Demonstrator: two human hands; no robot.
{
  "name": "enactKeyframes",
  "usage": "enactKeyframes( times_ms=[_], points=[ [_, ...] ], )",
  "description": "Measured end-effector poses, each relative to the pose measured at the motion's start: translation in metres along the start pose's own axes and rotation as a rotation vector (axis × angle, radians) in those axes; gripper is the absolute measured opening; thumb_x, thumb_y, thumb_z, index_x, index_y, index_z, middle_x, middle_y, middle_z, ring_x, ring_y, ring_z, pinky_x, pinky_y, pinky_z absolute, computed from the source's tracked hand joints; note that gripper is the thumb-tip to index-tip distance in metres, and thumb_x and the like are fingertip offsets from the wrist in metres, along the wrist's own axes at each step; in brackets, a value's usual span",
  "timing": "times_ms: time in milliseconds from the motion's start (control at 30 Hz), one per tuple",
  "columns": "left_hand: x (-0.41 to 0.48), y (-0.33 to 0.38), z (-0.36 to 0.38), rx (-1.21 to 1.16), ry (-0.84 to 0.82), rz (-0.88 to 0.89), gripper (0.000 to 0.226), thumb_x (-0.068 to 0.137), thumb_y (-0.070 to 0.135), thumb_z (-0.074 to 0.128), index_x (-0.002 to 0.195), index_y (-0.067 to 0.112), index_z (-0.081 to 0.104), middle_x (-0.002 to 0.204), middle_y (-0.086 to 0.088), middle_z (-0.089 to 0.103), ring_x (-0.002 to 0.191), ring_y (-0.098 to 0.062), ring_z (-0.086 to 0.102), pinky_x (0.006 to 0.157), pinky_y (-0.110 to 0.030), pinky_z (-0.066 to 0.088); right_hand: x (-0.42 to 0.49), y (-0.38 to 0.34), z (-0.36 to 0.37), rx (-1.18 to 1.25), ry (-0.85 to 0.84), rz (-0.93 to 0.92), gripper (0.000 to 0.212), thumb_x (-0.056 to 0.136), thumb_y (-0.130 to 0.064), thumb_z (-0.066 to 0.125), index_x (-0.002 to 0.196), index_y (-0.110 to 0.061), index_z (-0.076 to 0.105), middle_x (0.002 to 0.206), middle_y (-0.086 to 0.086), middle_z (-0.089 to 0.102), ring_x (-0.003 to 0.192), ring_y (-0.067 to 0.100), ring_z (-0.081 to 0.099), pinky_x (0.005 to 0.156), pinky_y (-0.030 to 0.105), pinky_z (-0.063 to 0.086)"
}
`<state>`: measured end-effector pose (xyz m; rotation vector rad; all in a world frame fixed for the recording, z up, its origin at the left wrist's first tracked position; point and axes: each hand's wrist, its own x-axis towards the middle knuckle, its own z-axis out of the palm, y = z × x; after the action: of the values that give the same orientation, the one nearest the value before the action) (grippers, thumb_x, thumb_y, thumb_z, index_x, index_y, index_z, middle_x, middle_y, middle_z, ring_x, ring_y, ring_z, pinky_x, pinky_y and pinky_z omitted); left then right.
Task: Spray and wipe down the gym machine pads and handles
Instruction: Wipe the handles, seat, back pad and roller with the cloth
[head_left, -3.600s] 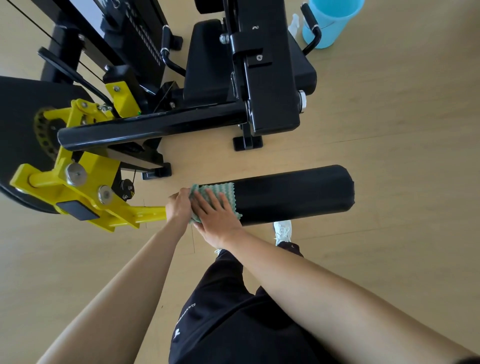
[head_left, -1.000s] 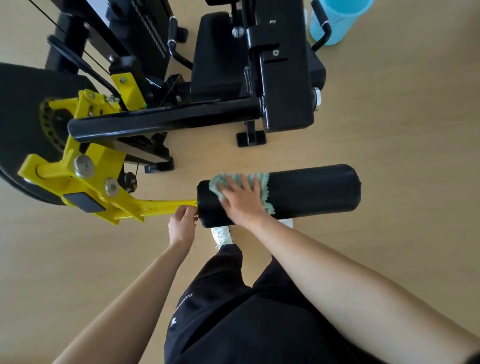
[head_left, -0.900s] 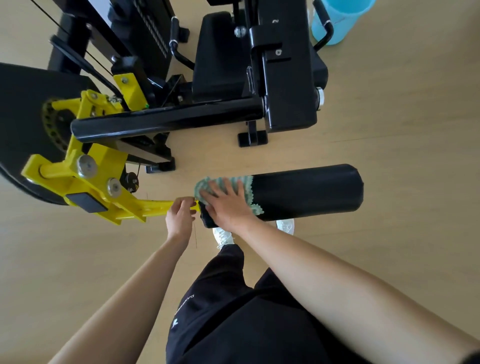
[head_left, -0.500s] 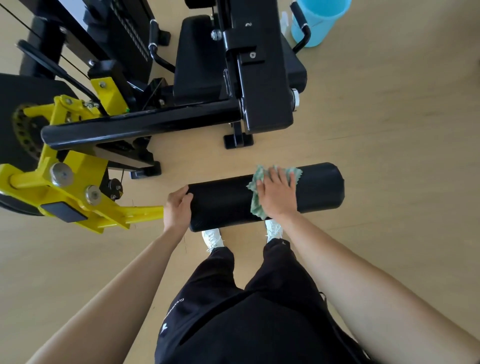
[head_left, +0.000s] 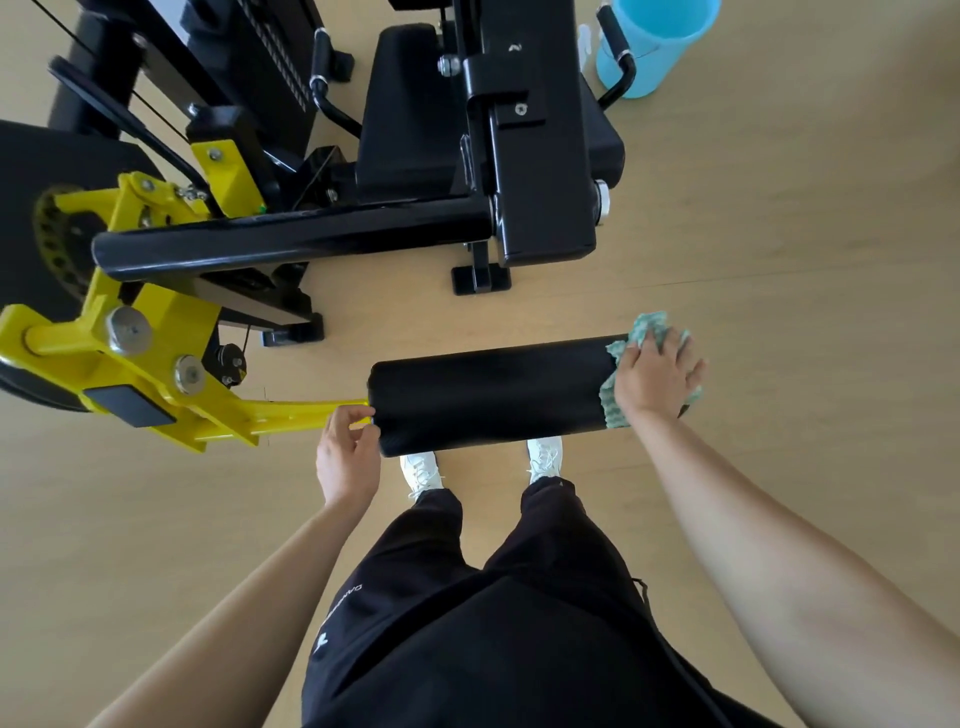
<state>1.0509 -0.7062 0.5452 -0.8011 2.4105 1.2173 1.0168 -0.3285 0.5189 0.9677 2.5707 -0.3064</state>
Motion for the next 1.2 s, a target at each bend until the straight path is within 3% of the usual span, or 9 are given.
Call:
enactKeyframes(
  times_ms=[100, 267, 433, 500, 667, 833, 1000, 1200],
  points=[
    [-0.008, -0.009, -0.003, 0.022, -0.016, -0.042, 0.017, 0.085, 0.024, 0.050, 0.096, 0.030, 0.061, 0.104, 0.005, 0.069, 0.091, -0.026, 0.067, 0.083, -0.045, 0.051, -0.020, -0.026, 0.012, 0.000, -0.018, -0.204, 0.049, 0.108, -0.039, 0.029, 0.150, -0.023, 0.049, 0.169, 0.006, 0.027, 0.159, 0.034, 0.010, 0.126, 0.058, -0.002],
    [-0.007, -0.026, -0.011, 0.031, -0.111, -0.133, 0.019, 0.079, 0.038, 0.046, 0.084, 0.039, 0.064, 0.090, 0.010, 0.074, 0.090, -0.022, 0.071, 0.084, -0.047, 0.057, -0.080, -0.099, 0.035, 0.017, -0.153, -0.619, 0.043, 0.108, -0.036, 0.035, 0.146, -0.023, 0.051, 0.166, 0.006, 0.034, 0.157, 0.033, 0.019, 0.127, 0.057, 0.006],
    [0.009, -0.018, -0.020, -0.080, -0.112, -0.225, 0.026, 0.080, 0.038, 0.044, 0.091, 0.033, 0.067, 0.084, 0.013, 0.078, 0.089, -0.016, 0.074, 0.091, -0.054, 0.057, -0.130, -0.163, 0.057, -0.041, -0.327, -0.940, 0.052, 0.110, -0.039, 0.032, 0.160, -0.024, 0.032, 0.173, 0.004, 0.013, 0.160, 0.031, 0.001, 0.125, 0.052, -0.009],
    [0.017, -0.007, -0.023, -0.109, -0.068, -0.185, 0.024, 0.086, 0.034, 0.046, 0.095, 0.033, 0.068, 0.093, 0.012, 0.077, 0.093, -0.018, 0.072, 0.091, -0.053, 0.058, -0.138, -0.173, 0.063, -0.068, -0.374, -0.982, 0.054, 0.111, -0.039, 0.032, 0.163, -0.026, 0.025, 0.174, 0.001, 0.008, 0.160, 0.028, -0.004, 0.128, 0.053, -0.007],
    [0.047, 0.015, -0.015, -0.189, -0.136, -0.120, 0.036, 0.091, 0.022, 0.050, 0.122, 0.026, 0.069, 0.120, 0.010, 0.071, 0.118, -0.022, 0.064, 0.105, -0.048, 0.053, -0.119, -0.152, 0.054, -0.156, -0.314, -0.887, 0.058, 0.111, -0.045, 0.020, 0.165, -0.028, 0.012, 0.174, 0.000, 0.003, 0.160, 0.027, -0.003, 0.129, 0.049, -0.003],
    [0.045, 0.030, -0.003, -0.101, -0.096, -0.096, 0.034, 0.098, 0.009, 0.048, 0.122, 0.020, 0.070, 0.119, 0.002, 0.068, 0.112, -0.022, 0.062, 0.094, -0.036, 0.052, -0.077, -0.098, 0.035, -0.095, -0.227, -0.628, 0.063, 0.110, -0.046, 0.008, 0.163, -0.016, 0.022, 0.171, 0.006, 0.020, 0.160, 0.024, 0.011, 0.130, 0.046, 0.003],
    [0.050, 0.026, -0.003, -0.050, -0.160, -0.049, 0.034, 0.099, 0.011, 0.051, 0.127, 0.025, 0.065, 0.132, 0.002, 0.059, 0.118, -0.020, 0.056, 0.102, -0.041, 0.050, -0.035, -0.042, 0.015, -0.062, -0.130, -0.388, 0.061, 0.110, -0.042, 0.011, 0.162, -0.014, 0.026, 0.171, 0.006, 0.021, 0.159, 0.023, 0.013, 0.130, 0.045, 0.004],
    [0.054, 0.025, -0.002, 0.006, -0.163, 0.019, 0.028, 0.099, 0.009, 0.053, 0.122, 0.020, 0.063, 0.124, 0.004, 0.056, 0.109, -0.016, 0.054, 0.088, -0.029, 0.040, -0.003, 0.006, -0.006, -0.051, -0.027, -0.106, 0.057, 0.111, -0.036, 0.020, 0.160, -0.010, 0.032, 0.172, 0.009, 0.017, 0.159, 0.029, 0.011, 0.128, 0.050, 0.007]
  ],
)
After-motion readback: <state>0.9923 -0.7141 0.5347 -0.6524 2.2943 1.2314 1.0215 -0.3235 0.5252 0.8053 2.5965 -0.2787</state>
